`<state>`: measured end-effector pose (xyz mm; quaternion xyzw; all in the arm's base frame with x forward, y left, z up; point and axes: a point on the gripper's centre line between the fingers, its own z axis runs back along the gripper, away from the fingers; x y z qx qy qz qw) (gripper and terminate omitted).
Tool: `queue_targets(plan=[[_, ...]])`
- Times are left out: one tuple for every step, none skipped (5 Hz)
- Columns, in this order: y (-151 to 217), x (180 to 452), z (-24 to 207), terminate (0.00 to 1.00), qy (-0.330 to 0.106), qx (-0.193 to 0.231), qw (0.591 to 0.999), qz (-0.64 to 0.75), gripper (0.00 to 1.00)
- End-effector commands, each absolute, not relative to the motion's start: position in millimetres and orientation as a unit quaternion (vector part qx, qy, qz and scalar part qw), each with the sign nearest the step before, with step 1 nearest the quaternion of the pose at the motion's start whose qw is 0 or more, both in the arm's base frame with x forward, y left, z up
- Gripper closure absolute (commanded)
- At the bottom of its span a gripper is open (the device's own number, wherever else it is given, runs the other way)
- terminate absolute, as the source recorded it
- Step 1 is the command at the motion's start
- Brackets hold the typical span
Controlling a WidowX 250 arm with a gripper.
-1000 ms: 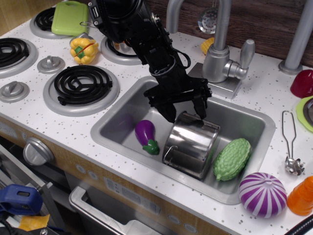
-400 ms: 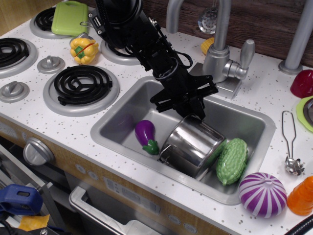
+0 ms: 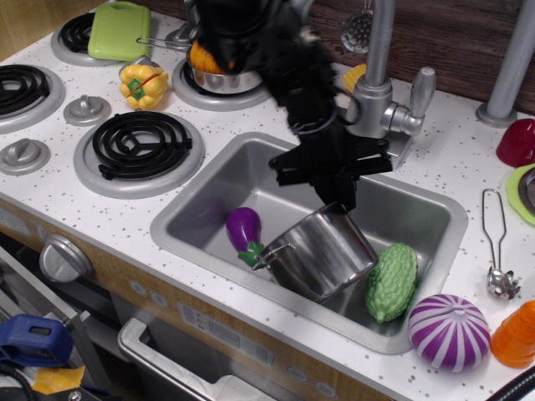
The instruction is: Flip pot upright in sink
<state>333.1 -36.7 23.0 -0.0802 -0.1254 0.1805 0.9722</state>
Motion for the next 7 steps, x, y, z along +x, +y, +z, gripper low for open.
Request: queue_targets(plan=[[-46, 341, 70, 0.0, -0.258, 0.064, 0.949, 0.168, 1.0], [-48, 342, 65, 0.0, -0.302, 0.162, 0.926, 0.158, 1.0], [-47, 343, 58, 0.0, -0.312, 0.159, 0.924, 0.154, 1.0], [-44, 345, 53, 0.0, -0.314, 0.145, 0.927, 0.146, 0.0], [-44, 345, 53, 0.0, -0.314, 0.145, 0.927, 0.146, 0.0], [-44, 345, 53, 0.0, -0.314, 0.145, 0.927, 0.146, 0.0], [-44, 345, 53, 1.0, -0.314, 0.145, 0.927, 0.146, 0.0]])
